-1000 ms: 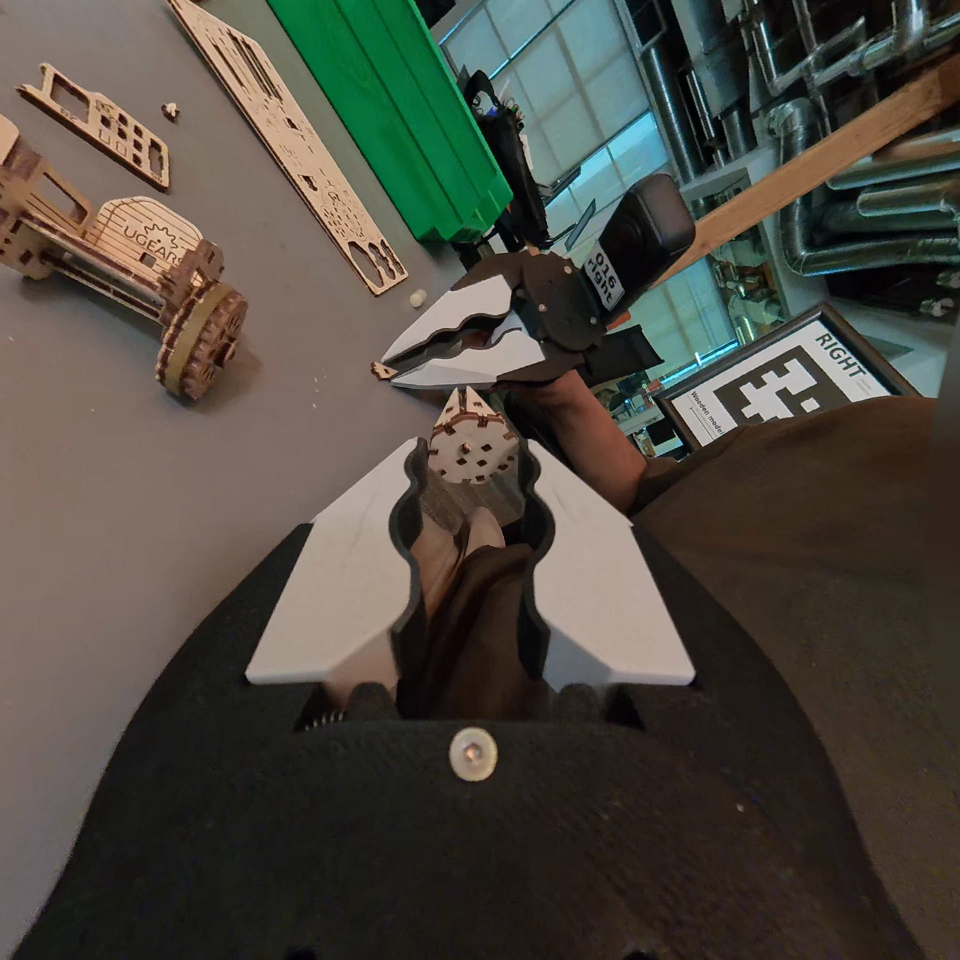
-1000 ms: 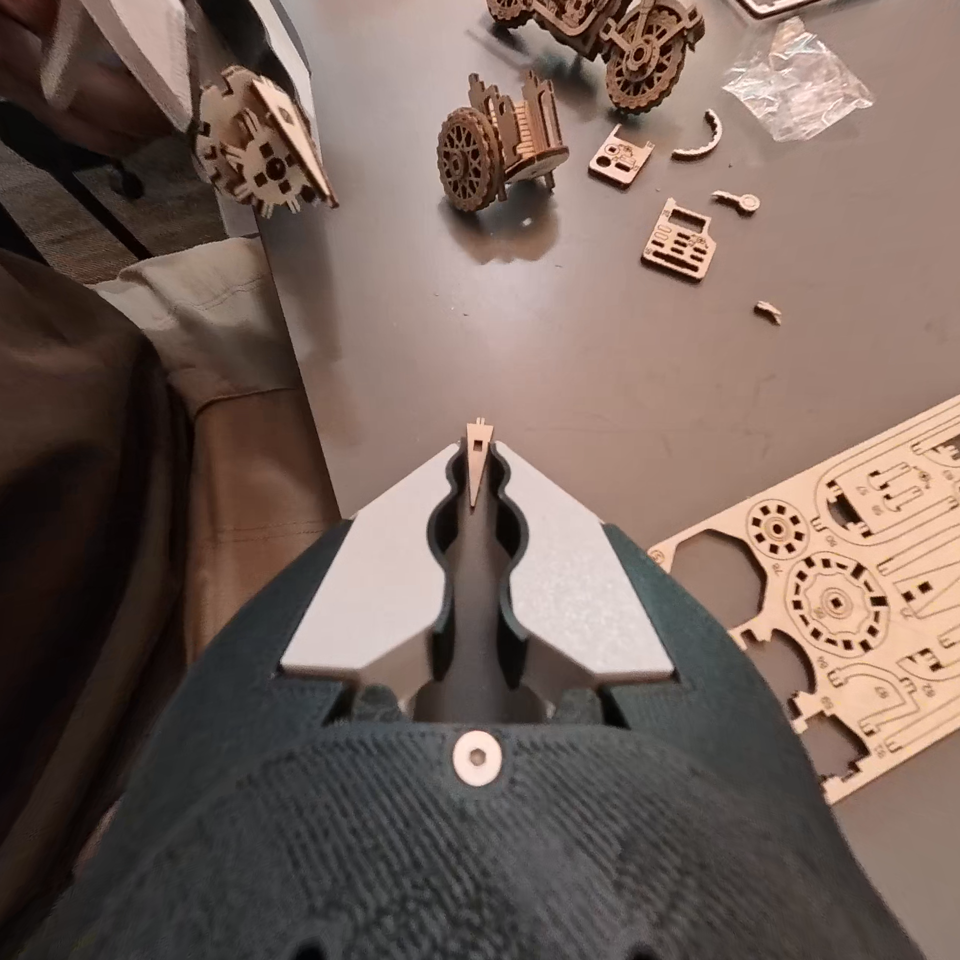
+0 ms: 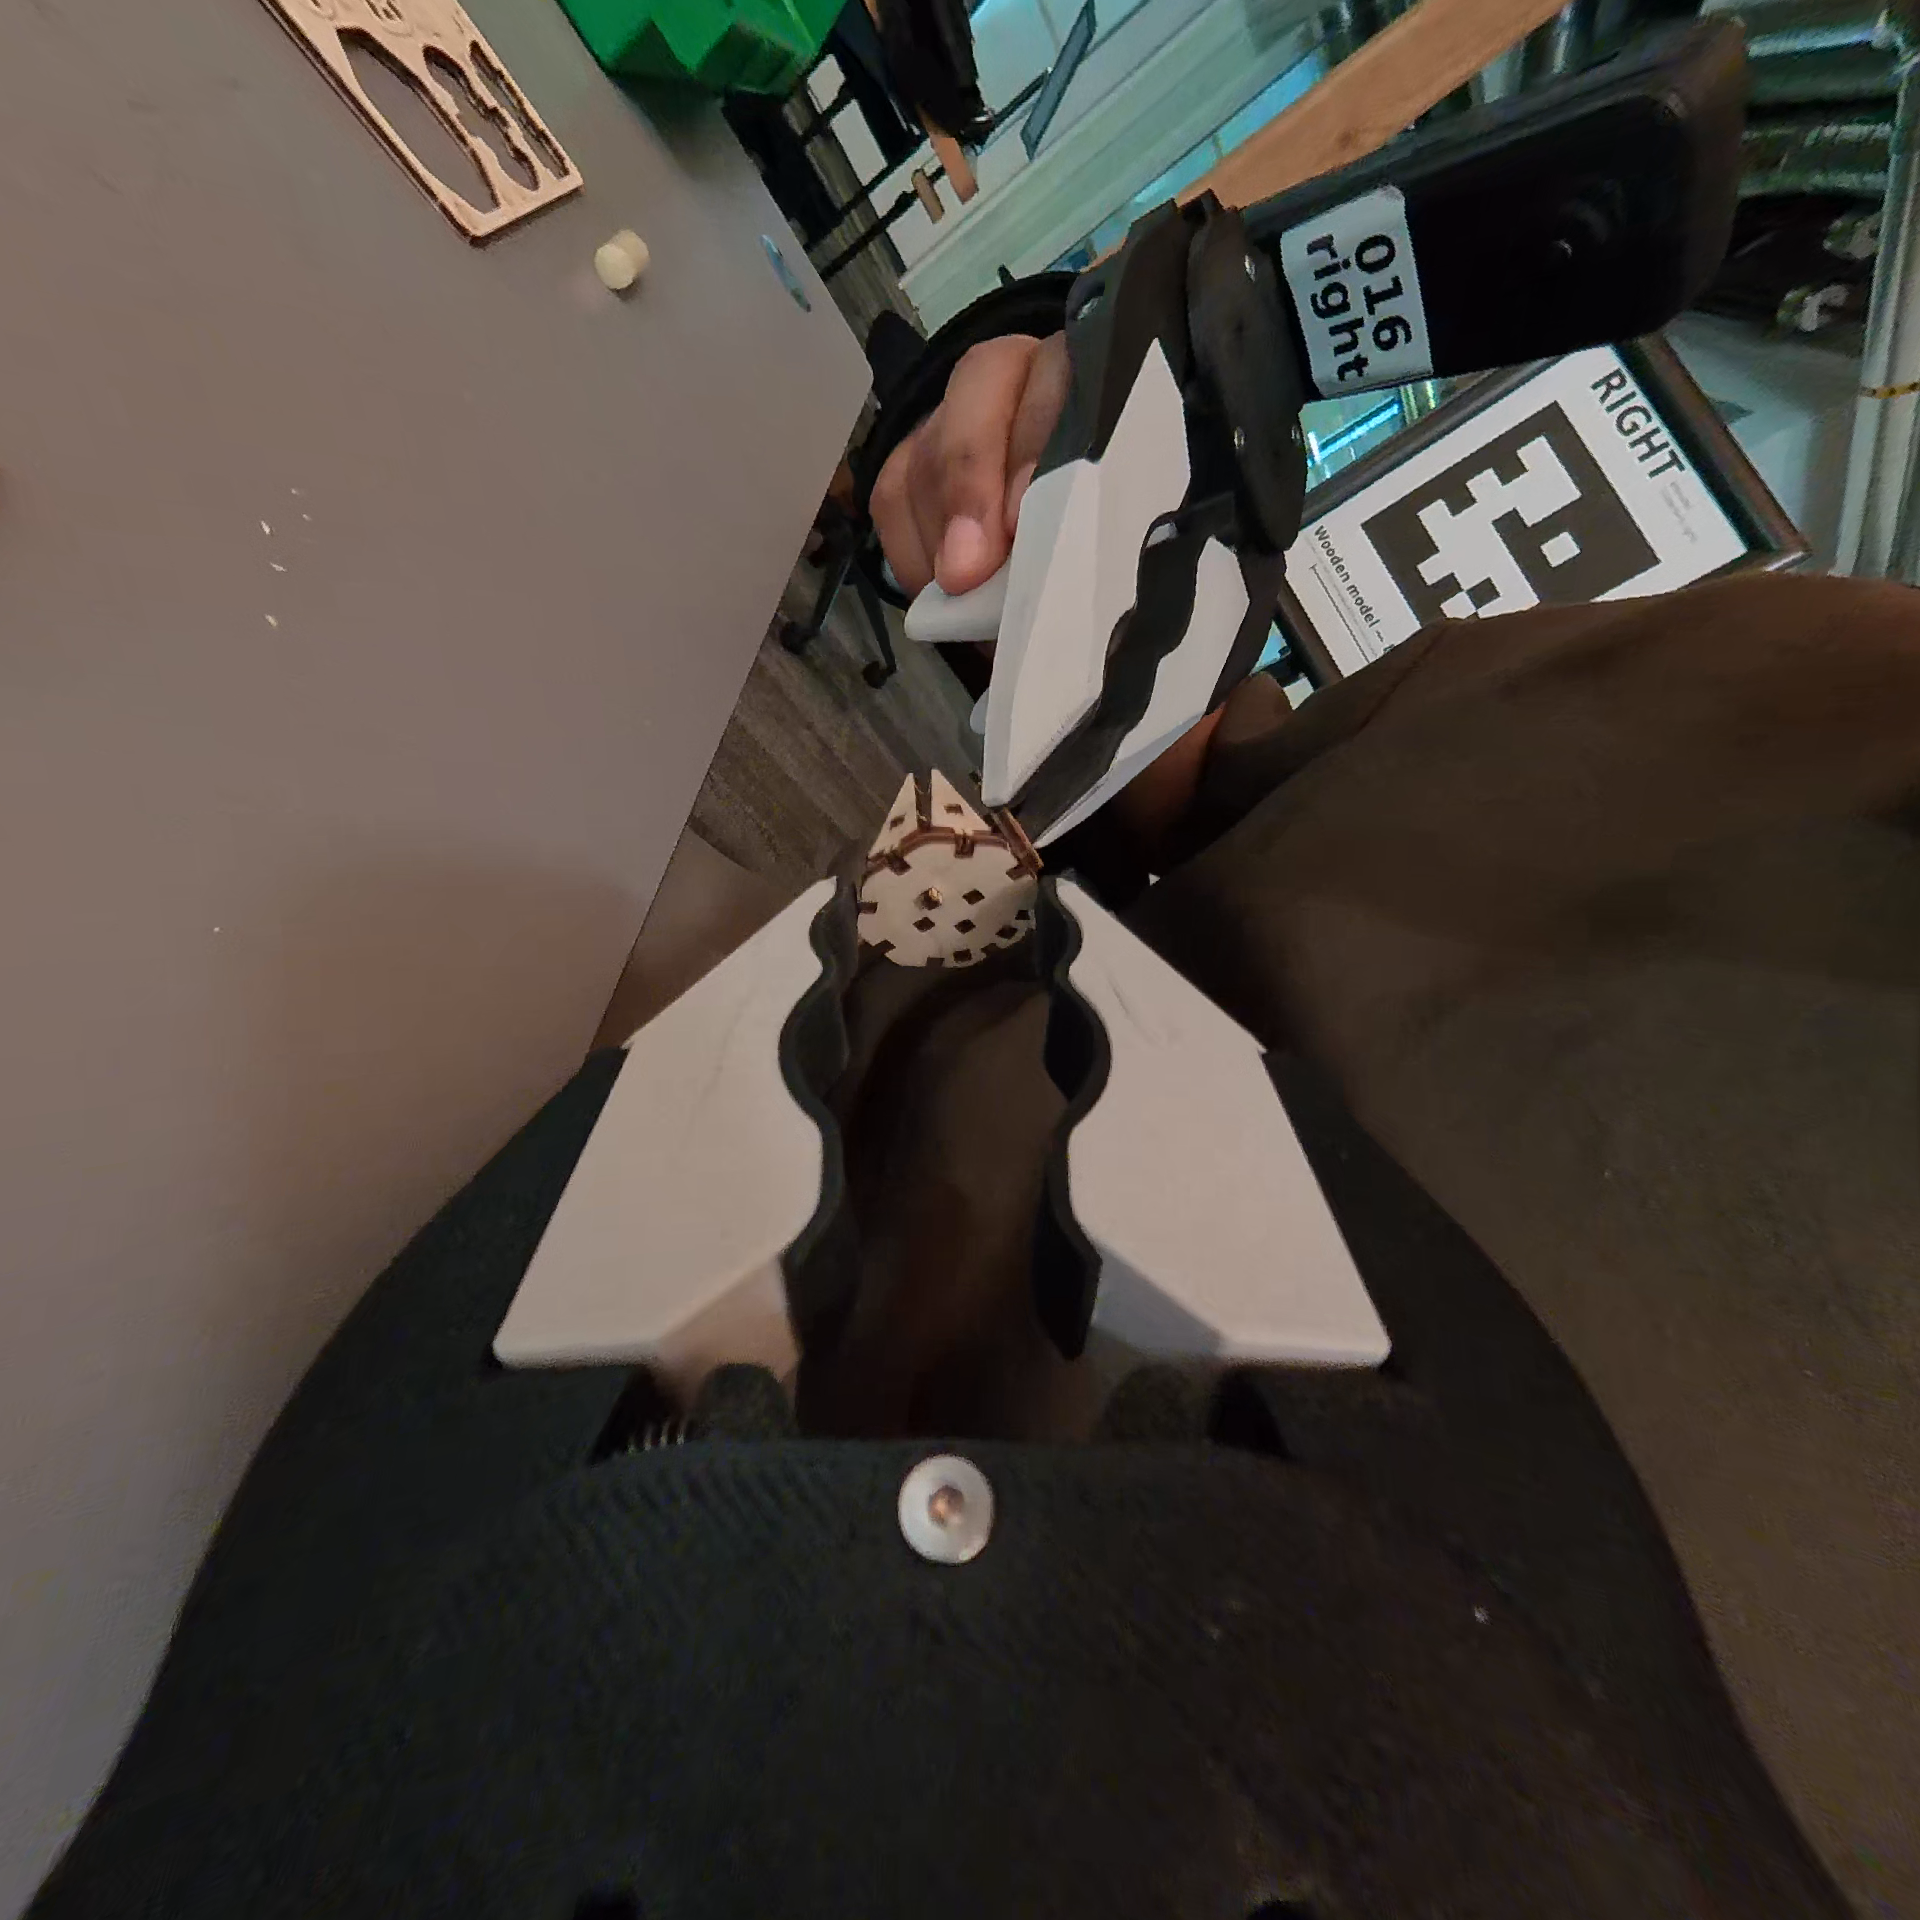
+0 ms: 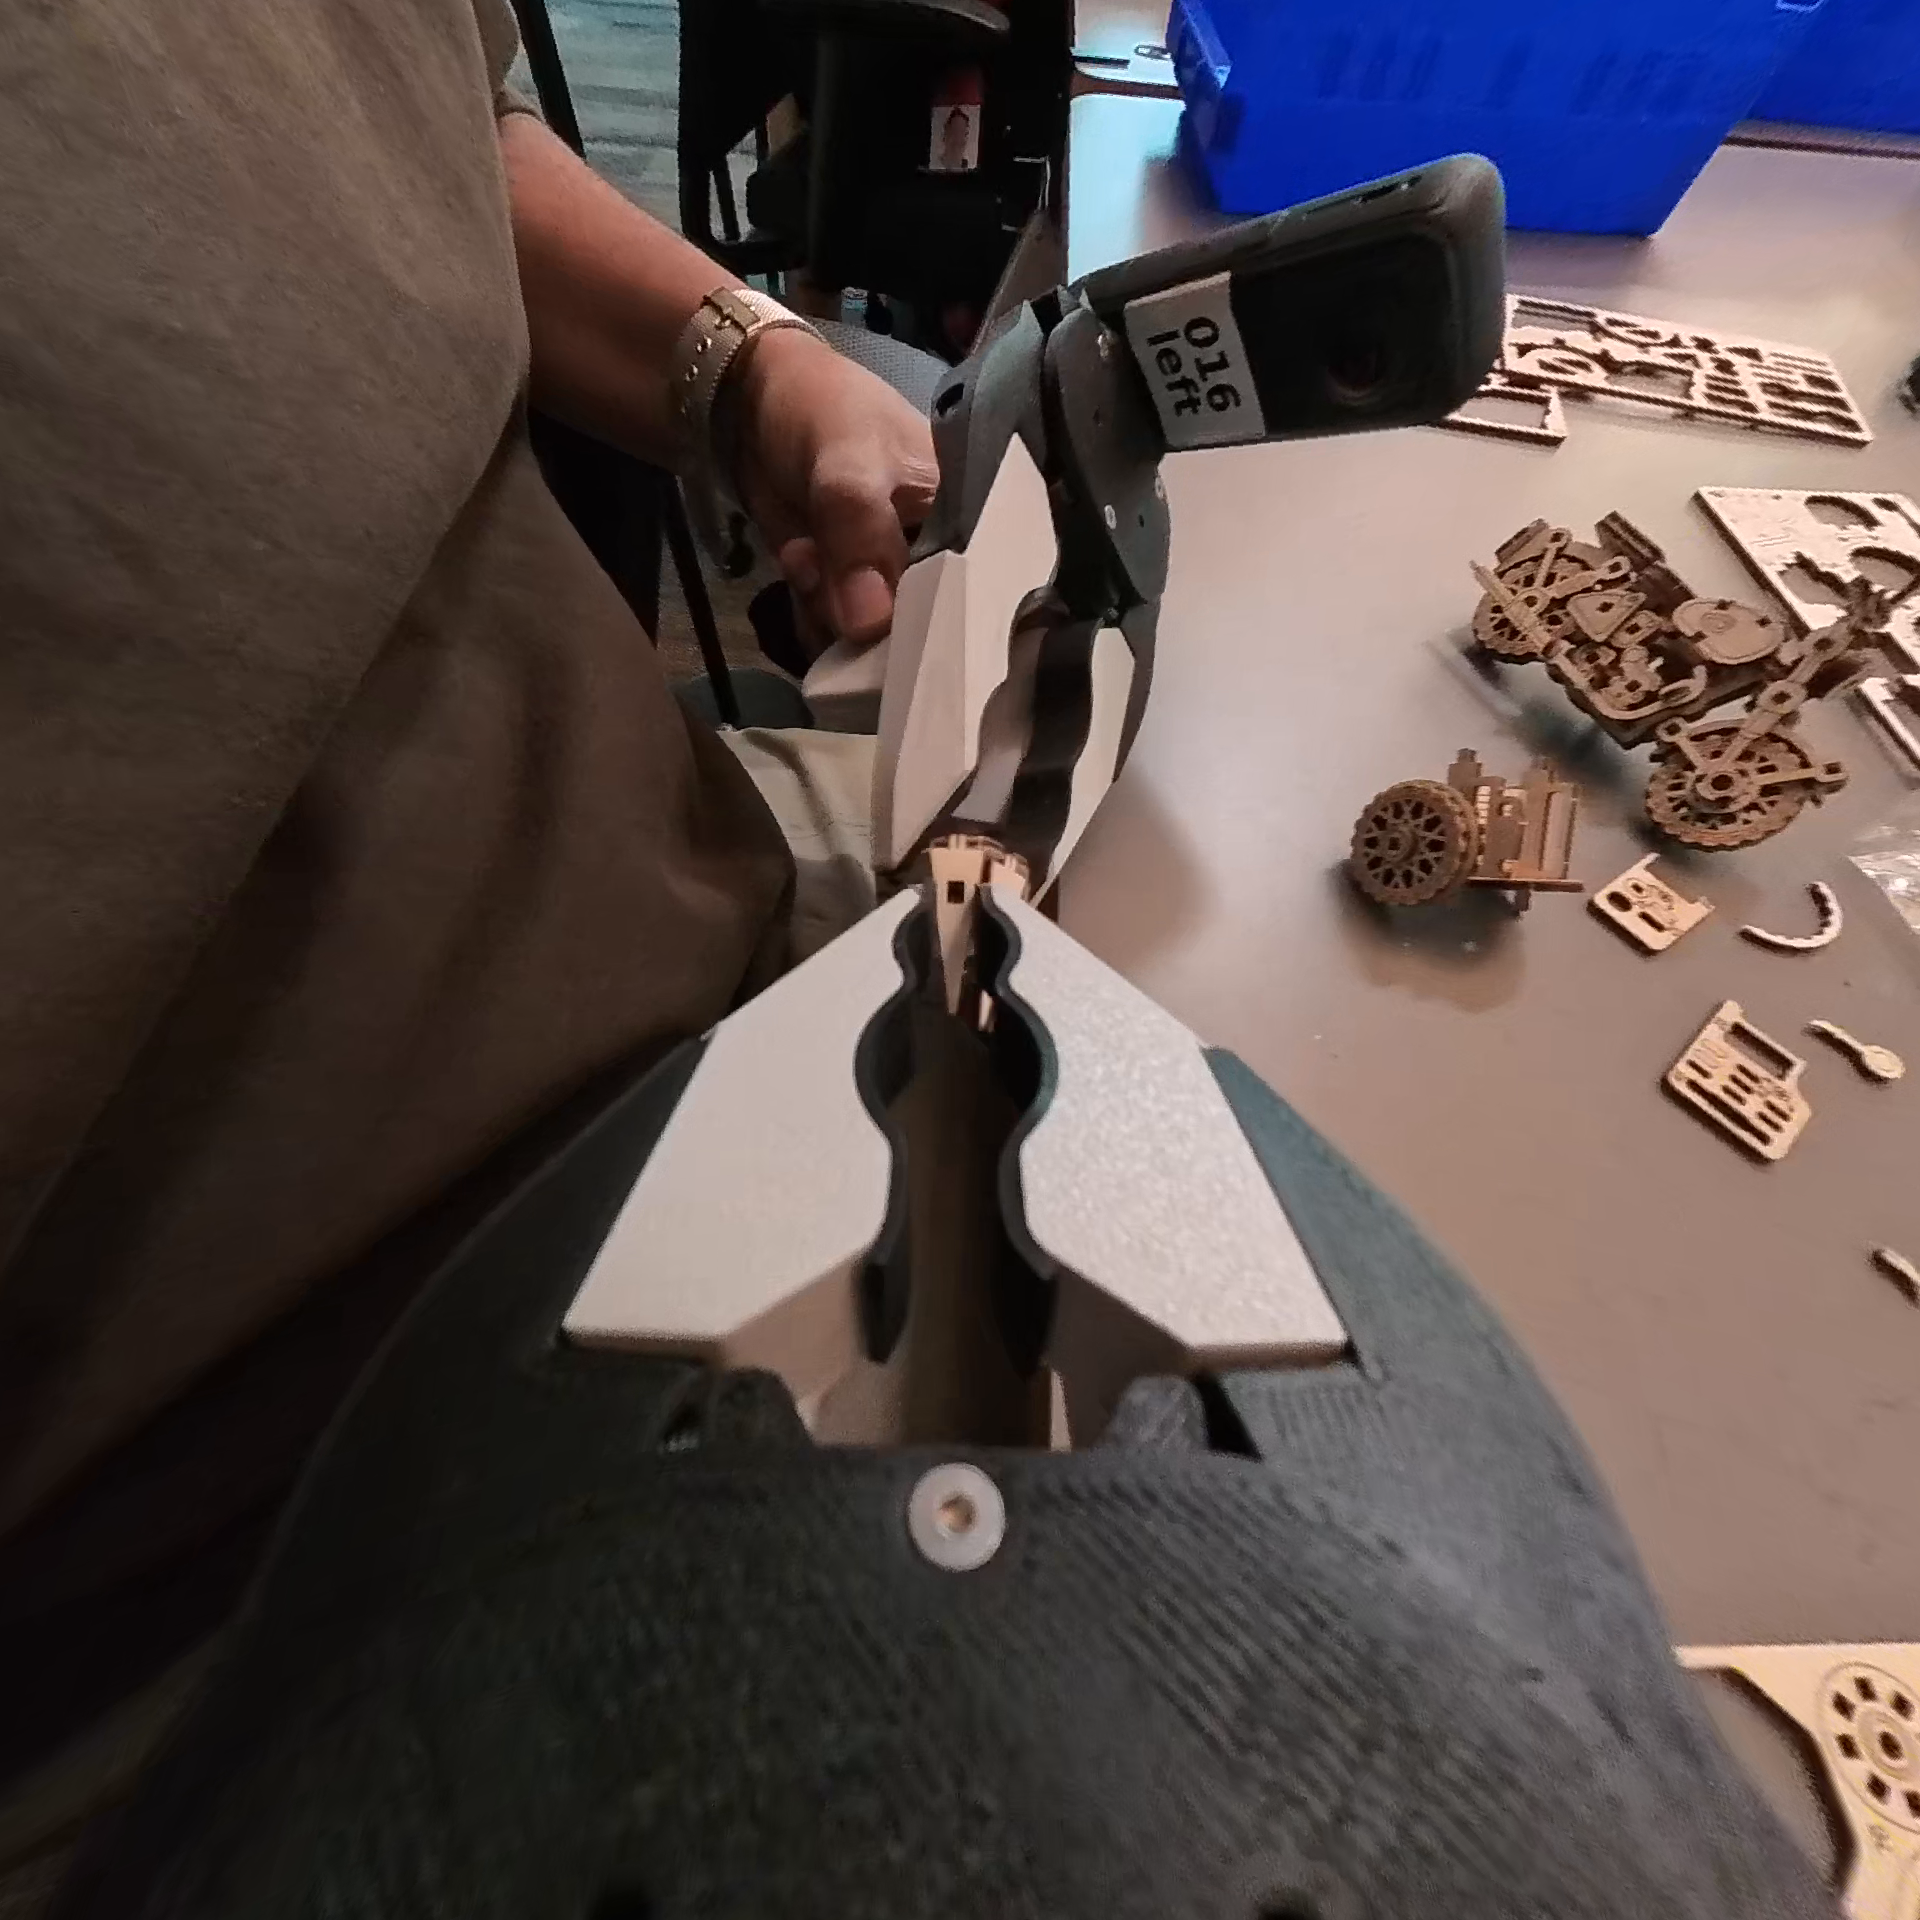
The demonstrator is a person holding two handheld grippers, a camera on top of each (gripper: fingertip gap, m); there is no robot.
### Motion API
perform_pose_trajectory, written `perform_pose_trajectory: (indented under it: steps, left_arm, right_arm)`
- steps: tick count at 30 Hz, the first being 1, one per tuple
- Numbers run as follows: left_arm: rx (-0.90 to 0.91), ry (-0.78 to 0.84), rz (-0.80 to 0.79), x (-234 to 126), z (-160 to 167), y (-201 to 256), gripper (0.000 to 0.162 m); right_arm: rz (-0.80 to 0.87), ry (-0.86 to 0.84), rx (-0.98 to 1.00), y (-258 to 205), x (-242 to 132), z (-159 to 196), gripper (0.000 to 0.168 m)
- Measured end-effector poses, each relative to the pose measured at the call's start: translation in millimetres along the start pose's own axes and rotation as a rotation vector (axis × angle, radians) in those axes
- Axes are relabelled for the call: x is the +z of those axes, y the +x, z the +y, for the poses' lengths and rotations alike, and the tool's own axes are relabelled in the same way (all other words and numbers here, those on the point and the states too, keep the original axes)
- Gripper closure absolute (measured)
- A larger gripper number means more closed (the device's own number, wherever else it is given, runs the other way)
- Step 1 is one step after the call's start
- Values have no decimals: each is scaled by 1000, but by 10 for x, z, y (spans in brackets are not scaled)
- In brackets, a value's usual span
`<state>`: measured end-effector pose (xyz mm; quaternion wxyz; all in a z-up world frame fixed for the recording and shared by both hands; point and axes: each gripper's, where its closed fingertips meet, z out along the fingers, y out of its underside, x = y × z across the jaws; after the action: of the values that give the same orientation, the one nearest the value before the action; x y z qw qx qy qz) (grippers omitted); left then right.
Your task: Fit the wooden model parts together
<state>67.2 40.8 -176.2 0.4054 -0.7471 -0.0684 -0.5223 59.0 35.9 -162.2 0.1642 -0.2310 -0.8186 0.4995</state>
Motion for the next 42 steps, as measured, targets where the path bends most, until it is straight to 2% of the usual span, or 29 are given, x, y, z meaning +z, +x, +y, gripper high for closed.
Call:
perform_pose_trajectory:
  steps: [1, 14, 33, 42]
  left_arm:
    - [0, 2, -3, -2, -3, -6, 130]
    - [-41, 23, 67, 16, -14, 79, 131]
    - [-82, 35, 87, 29, -26, 80, 130]
    - [-65, 97, 60, -35, -279, -27, 130]
  right_arm:
    - [-3, 2, 6, 2, 1, 5, 163]
    - [-57, 92, 88, -19, -39, -70, 163]
    - [-63, 86, 68, -32, -63, -54, 163]
    - [9, 90, 52, 232, -94, -83, 163]
